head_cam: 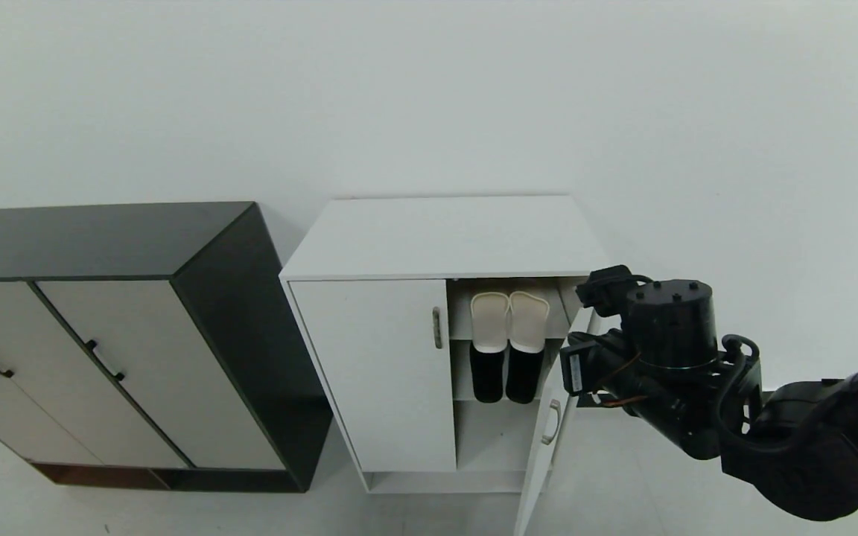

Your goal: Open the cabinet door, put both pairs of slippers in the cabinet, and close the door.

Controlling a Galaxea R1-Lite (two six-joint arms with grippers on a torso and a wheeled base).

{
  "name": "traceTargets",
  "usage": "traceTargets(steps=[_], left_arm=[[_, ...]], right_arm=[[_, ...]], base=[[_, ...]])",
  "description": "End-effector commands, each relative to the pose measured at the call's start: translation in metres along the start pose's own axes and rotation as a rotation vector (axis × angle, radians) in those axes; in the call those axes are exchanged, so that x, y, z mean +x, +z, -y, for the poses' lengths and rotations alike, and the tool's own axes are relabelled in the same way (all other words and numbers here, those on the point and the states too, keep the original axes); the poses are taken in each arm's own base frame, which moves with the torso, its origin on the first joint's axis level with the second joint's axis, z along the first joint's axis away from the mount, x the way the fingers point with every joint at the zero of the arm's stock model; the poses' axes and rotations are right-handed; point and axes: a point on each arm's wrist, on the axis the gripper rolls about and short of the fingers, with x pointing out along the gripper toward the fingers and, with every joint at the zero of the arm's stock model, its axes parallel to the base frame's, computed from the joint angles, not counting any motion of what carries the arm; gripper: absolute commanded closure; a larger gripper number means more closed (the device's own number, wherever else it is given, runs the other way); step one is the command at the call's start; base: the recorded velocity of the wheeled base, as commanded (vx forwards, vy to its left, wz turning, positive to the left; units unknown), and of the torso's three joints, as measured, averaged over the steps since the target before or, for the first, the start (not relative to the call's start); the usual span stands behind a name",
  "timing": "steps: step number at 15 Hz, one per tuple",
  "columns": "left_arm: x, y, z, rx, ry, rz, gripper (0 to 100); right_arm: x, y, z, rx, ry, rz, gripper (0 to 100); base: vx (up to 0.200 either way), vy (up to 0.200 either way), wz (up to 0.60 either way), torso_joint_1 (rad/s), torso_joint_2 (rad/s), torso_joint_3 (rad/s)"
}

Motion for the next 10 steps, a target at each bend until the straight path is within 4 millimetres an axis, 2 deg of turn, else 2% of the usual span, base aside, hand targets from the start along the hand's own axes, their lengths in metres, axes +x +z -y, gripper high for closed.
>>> traceTargets(steps=[1, 3, 5, 8, 9, 10], left_arm=[[0.0, 0.0, 0.0, 0.0, 0.001, 0.0, 100], [0.0, 0.0, 0.0, 0.0, 0.001, 0.0, 100], [0.0, 0.0, 0.0, 0.0, 0.001, -0.001, 100], [0.0, 0.0, 0.0, 0.0, 0.001, 0.0, 100], [0.0, 0.0, 0.0, 0.0, 0.0, 0.0, 100], [0.0, 0.0, 0.0, 0.0, 0.001, -0.001, 100]], right_arm=[[-0.007, -0.006, 0.01, -0.041, -0.014, -0.023, 100], [-0.011, -0.014, 0.013, -0.09, -0.016, -0.053, 100], [-0.017, -0.029, 0.016, -0.17, -0.015, -0.153, 100], [-0.016, -0.031, 0.016, -0.177, -0.012, -0.173, 100], [-0.016, -0.032, 0.016, -0.178, -0.012, -0.175, 100], [-0.015, -0.033, 0.015, -0.18, -0.012, -0.18, 100]], base=[[0.0, 0.0, 0.0, 0.0, 0.0, 0.0], [0.0, 0.0, 0.0, 0.0, 0.0, 0.0], [0.0, 0.0, 0.0, 0.0, 0.0, 0.0], [0.0, 0.0, 0.0, 0.0, 0.0, 0.0], [0.2, 0.2, 0.0, -0.002, 0.01, 0.002], [0.2, 0.0, 0.0, -0.022, 0.0, 0.007]])
